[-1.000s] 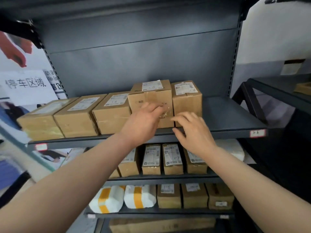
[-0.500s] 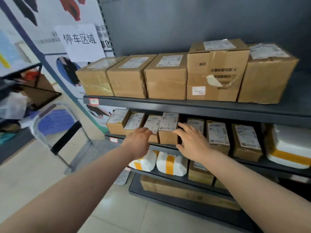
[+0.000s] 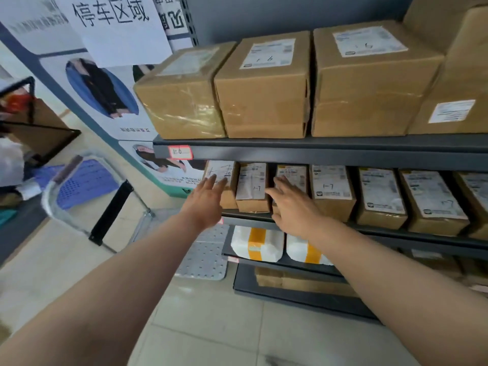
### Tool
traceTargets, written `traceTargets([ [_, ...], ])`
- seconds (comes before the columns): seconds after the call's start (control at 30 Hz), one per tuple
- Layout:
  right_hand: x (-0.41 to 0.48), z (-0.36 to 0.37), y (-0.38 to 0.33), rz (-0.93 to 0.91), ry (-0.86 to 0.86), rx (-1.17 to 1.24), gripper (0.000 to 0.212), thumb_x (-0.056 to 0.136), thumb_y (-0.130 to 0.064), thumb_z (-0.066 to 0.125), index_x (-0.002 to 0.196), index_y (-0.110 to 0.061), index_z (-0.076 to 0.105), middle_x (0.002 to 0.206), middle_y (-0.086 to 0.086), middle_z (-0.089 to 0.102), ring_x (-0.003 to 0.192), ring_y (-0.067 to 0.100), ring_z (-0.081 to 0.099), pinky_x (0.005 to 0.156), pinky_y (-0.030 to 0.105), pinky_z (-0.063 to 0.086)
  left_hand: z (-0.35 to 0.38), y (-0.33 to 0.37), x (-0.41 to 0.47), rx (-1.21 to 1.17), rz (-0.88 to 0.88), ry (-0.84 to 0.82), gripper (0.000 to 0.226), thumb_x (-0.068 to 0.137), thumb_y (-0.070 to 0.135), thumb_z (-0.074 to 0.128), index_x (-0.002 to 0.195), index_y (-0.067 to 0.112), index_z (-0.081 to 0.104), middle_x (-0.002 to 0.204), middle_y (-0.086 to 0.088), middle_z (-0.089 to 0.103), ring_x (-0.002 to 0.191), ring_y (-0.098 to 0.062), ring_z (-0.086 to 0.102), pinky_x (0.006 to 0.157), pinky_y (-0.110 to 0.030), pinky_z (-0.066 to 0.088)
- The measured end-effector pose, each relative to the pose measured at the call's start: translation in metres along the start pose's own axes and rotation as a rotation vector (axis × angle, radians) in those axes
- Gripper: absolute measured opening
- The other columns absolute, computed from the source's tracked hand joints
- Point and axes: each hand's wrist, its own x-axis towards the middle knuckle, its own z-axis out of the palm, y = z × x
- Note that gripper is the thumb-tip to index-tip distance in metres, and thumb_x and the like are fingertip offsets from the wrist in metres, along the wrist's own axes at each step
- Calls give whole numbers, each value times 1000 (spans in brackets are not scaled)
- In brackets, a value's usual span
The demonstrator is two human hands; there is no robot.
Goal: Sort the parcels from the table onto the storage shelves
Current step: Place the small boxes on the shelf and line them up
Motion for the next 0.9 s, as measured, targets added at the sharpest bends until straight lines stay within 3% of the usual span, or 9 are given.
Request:
traceTargets([
  [0.2, 43, 28, -27, 59, -114, -51, 72, 93, -7, 49, 153, -28, 14, 161, 7, 1, 147, 32, -2, 119, 43, 7, -4, -40, 26, -35, 137, -131, 81, 93, 6, 54, 154, 39, 12, 163, 1, 6, 149, -27, 10, 116, -47, 19],
  [0.3, 53, 33, -35, 87, -135, -72, 70, 93, -2, 43, 152, -30, 16, 161, 9, 6, 146, 34, 4, 119, 47, 17, -1, -45, 28, -72, 176, -73, 83, 87, -9, 48, 151, 39, 24, 162, 2, 15, 148, -25, 15, 116, -48, 23],
  [0.4, 58, 39, -46, 103, -109, -107, 74, 90, 2, 42, 152, -29, 16, 160, 12, 7, 146, 37, 6, 118, 47, 18, 2, -49, 31, -116, 182, 2, 80, 81, -15, 46, 145, 33, 38, 157, 1, 28, 142, -26, 30, 112, -47, 36],
  [0.5, 59, 47, -59, 130, -112, -117, 76, 90, -1, 44, 153, -30, 12, 161, 13, 4, 145, 41, 3, 117, 46, 17, 3, -58, 37, -173, 169, 56, 55, 87, -9, 51, 129, 26, 52, 143, -1, 46, 120, -26, 54, 94, -36, 49],
  [0.57, 58, 51, -64, 144, -99, -132, 76, 91, -6, 47, 153, -30, 10, 160, 14, 4, 145, 42, 3, 116, 45, 19, 4, -65, 40, -164, 160, 85, 39, 89, -3, 55, 118, 24, 55, 133, -3, 55, 100, -24, 61, 76, -30, 49],
  [0.67, 55, 55, -66, 175, -85, -138, 79, 90, -9, 51, 153, -29, 7, 160, 13, 2, 145, 41, 2, 116, 46, 18, 4, -72, 43, -136, 148, 99, 33, 91, 0, 54, 111, 25, 56, 124, -3, 60, 82, -18, 54, 66, -27, 44],
  [0.9, 64, 55, -65, 189, -115, -57, 72, 93, -11, 49, 152, -31, 11, 161, 11, 1, 146, 40, -5, 118, 46, 9, 3, -66, 41, -129, 98, 97, 30, 92, 2, 53, 112, 24, 55, 122, -4, 62, 78, -18, 51, 63, -27, 43],
])
